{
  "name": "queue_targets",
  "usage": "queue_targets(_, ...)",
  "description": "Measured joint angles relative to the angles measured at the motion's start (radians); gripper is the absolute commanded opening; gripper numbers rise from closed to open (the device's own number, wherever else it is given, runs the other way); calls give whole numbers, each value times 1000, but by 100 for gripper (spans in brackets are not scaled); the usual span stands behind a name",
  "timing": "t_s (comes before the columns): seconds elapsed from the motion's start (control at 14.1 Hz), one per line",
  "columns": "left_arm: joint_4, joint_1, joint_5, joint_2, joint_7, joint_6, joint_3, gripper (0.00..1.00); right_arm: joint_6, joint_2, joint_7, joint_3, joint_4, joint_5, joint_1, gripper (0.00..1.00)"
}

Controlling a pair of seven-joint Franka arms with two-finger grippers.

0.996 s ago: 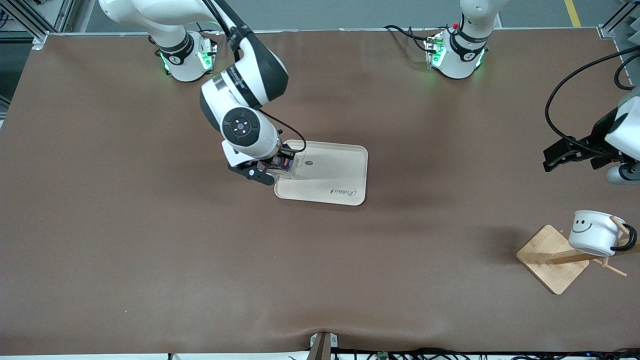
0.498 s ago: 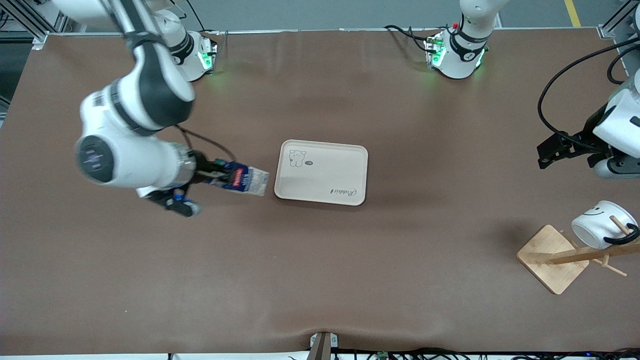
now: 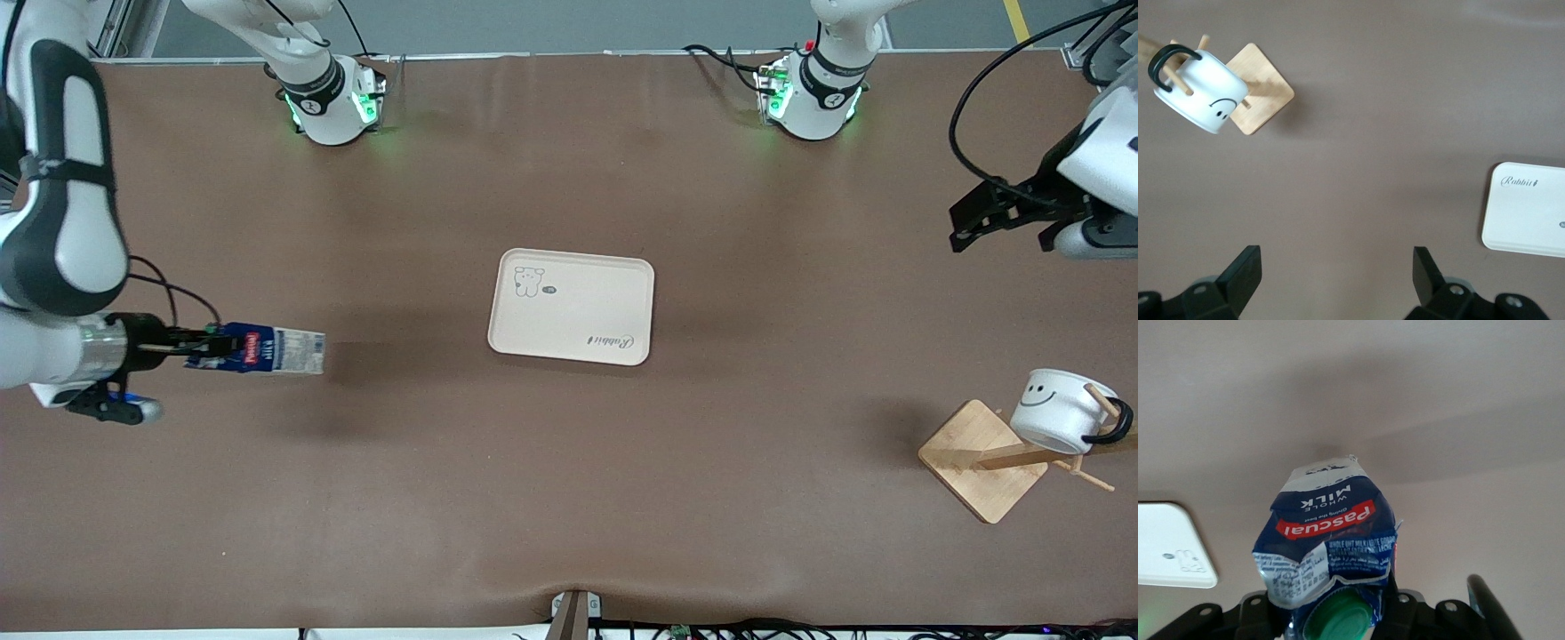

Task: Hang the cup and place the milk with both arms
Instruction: 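Lift the milk carton with the right gripper and carry it off the tray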

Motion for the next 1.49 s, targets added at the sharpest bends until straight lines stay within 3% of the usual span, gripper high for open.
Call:
queue_targets(0.21, -19, -175, -45, -30, 31, -33, 184, 100, 8, 13, -23, 2, 1, -136, -23, 0)
queue_targets(0.36, -46, -252, -53, -50, 31, -36, 252, 100, 9, 13, -27, 4, 2, -209, -24, 0)
queue_targets(0.5, -81, -300, -54, -73, 31, -36, 298, 100, 25, 16, -57, 4, -1, -228, -35, 0)
queue_targets(1.0, -123, -302, -54, -109, 37, -32, 319, 100, 114, 37, -154, 4, -59, -289, -48, 0)
queue_targets(1.49, -123, -302, -54, -109, 36, -19, 321, 100, 118, 44, -170, 4, -83, -291, -53, 0)
